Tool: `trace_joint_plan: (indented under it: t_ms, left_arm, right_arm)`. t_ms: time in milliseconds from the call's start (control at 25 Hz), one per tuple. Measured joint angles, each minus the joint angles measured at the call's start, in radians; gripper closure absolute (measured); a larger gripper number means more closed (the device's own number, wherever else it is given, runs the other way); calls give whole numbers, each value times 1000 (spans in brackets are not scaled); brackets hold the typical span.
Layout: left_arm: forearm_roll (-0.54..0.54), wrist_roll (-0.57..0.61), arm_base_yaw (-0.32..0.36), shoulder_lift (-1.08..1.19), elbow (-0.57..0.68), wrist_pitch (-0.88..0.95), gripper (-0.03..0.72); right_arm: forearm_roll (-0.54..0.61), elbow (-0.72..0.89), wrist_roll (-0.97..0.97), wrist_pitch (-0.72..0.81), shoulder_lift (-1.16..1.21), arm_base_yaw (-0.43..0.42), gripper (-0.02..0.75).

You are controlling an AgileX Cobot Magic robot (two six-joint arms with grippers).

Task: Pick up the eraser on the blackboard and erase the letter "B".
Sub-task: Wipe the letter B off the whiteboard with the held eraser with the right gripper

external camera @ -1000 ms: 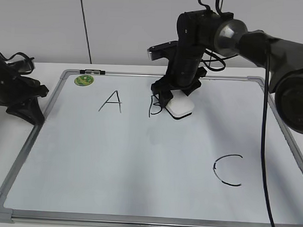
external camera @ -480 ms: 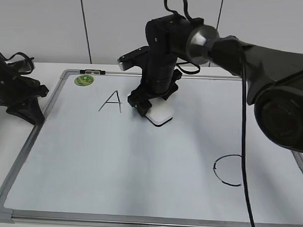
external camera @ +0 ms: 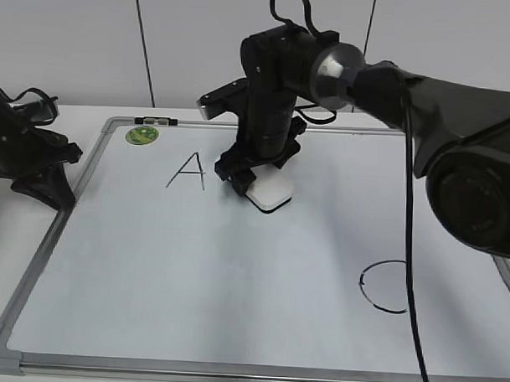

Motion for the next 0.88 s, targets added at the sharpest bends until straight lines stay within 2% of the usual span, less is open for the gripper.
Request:
trace_joint_plan:
  t_ms: [440,880]
  left_arm:
    - [0,0,0,1,0,0,654]
    - [0,0,0,1,0,0,654]
  right_arm:
    - [-122,0,76,11,0,-57,204]
    - [-145,-2,82,43,-4,-131,204]
